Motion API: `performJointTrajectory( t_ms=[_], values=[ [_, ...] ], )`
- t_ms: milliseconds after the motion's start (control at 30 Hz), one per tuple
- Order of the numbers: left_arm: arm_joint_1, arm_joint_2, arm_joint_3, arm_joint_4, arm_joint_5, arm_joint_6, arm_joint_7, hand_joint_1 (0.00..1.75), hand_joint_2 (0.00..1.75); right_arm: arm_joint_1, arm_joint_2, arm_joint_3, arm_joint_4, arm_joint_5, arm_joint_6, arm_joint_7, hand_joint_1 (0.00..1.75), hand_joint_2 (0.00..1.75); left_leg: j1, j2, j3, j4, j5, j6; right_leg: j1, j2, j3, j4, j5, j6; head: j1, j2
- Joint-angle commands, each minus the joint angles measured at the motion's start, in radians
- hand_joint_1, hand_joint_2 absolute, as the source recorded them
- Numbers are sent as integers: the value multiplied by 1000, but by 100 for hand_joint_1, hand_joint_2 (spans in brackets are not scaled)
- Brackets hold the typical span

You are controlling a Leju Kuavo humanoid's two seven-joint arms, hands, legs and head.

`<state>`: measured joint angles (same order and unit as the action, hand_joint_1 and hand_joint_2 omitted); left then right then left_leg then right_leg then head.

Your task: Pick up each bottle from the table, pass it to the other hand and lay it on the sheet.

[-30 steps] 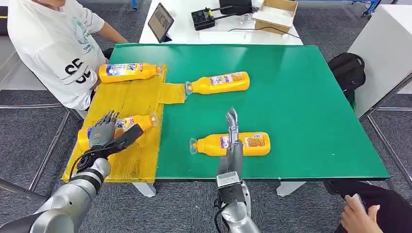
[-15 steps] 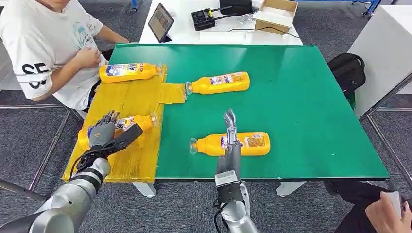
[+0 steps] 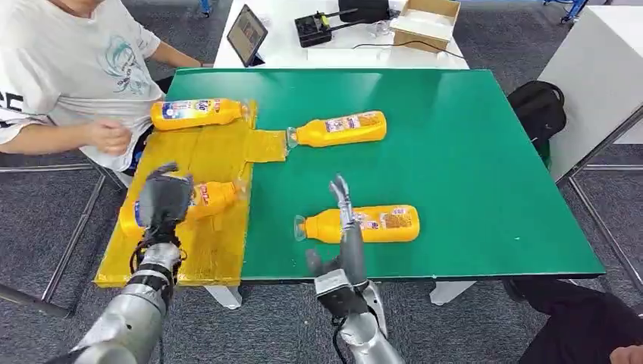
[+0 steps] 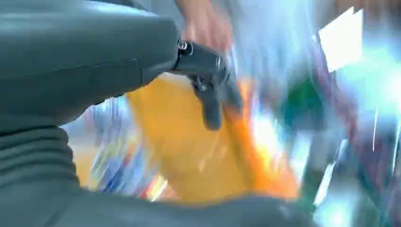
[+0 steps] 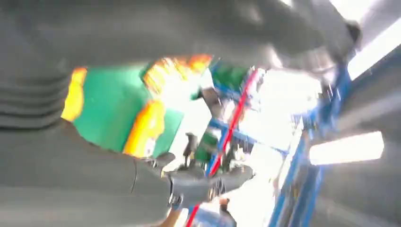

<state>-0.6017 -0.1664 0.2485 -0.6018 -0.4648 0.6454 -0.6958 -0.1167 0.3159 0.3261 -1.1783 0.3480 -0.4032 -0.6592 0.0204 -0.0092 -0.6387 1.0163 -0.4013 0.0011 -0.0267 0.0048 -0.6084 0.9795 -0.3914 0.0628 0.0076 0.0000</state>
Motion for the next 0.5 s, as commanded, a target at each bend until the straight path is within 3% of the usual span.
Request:
performJointTrajectory(
  t_ms=[33, 200, 233, 367, 500],
  values=[
    [225, -49, -269, -560, 153, 53, -2, 0, 175, -114, -75, -103, 198, 97, -28, 51, 0, 175, 1, 1, 3, -1, -2, 1, 1, 0, 3, -2, -1, -3, 0, 0],
    [350, -46, -322, -777, 242, 53, -2, 0, 175, -176, -184, -141, 246, 305, -58, 191, 0, 175, 0, 2, 2, -1, -3, 2, 1, 1, 3, -3, -3, -1, 0, 0],
    [385, -56, -312, -837, 212, 53, -2, 0, 175, -210, -220, -143, 285, 377, -51, 260, 0, 175, 0, 3, 0, 0, -3, 2, 1, 2, 1, -2, -2, -1, 0, 0],
    [447, -56, -311, -930, 242, 53, -2, 0, 175, -291, -270, -175, 398, 460, 32, 316, 0, 175, 0, 1, -3, 0, -3, 0, 1, 0, -2, -2, -2, -1, 0, 0],
    [453, -50, -321, -927, 242, 53, -2, 0, 175, -296, -272, -179, 409, 479, 34, 323, 0, 175, 0, 2, -1, 0, -3, 0, 1, 1, -1, -1, -3, -2, 0, 0]
  ],
)
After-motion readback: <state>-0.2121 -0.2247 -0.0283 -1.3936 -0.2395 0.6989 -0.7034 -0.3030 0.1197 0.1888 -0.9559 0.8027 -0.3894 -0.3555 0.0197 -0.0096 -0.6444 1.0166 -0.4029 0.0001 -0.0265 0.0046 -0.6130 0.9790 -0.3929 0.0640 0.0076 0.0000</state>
